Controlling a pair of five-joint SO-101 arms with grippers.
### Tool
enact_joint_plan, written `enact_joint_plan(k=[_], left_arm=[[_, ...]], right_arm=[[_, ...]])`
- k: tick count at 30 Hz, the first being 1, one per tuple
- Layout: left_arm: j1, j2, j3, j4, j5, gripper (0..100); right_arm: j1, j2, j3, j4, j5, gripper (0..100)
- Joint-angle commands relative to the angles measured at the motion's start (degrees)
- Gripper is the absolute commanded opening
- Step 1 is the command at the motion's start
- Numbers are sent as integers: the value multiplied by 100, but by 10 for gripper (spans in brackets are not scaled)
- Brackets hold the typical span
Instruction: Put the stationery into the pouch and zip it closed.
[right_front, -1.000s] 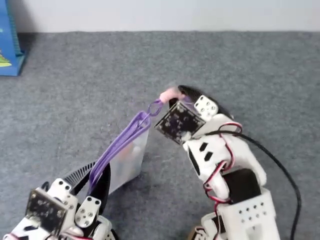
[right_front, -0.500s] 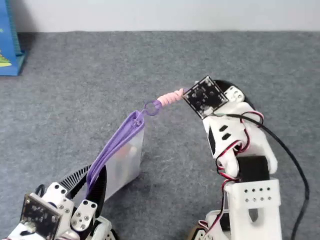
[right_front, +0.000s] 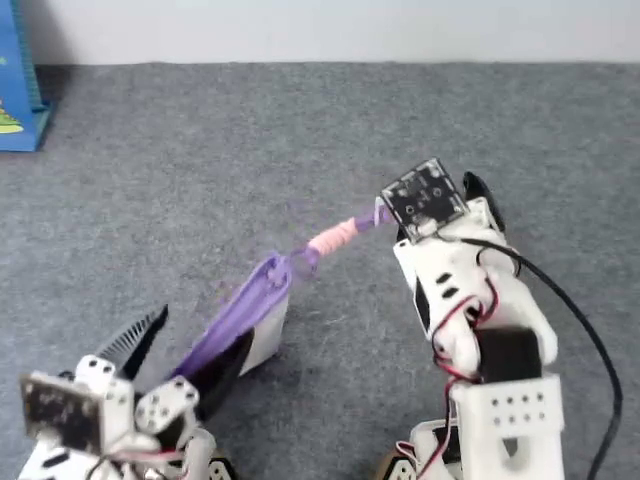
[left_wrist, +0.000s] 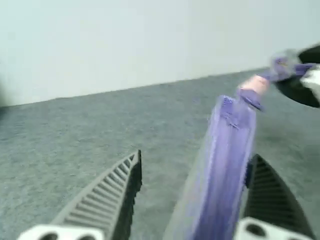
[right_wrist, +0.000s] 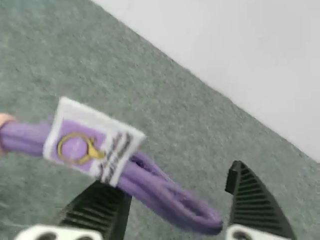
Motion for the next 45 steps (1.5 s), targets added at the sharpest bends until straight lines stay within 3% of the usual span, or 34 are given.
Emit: enact_joint_plan(k=[1, 11, 19, 24, 32, 38, 41, 45], left_arm=[[-299, 26, 646, -756, -70, 335], [-826, 26, 1886, -2268, -114, 334], [-1618, 26, 2202, -3174, -114, 334], [-2303, 9, 2202, -3842, -123, 335], [-2980, -18, 2193, -4193, -132, 335], [-2980, -18, 2369, -4185, -88, 334], [-2980, -18, 2571, -4105, -88, 333], [-2980, -18, 2615, -3569, -79, 263]], right_arm=[[-259, -444, -62, 312, -237, 288], [-505, -716, 264, 629, -246, 288], [-514, -760, 554, 620, -255, 288], [-514, -760, 563, 637, -686, 288], [-514, -760, 580, 673, -730, 288], [-514, -760, 730, 681, -738, 288], [-514, -760, 958, 681, -1108, 284], [-523, -760, 1125, 637, -1380, 181]])
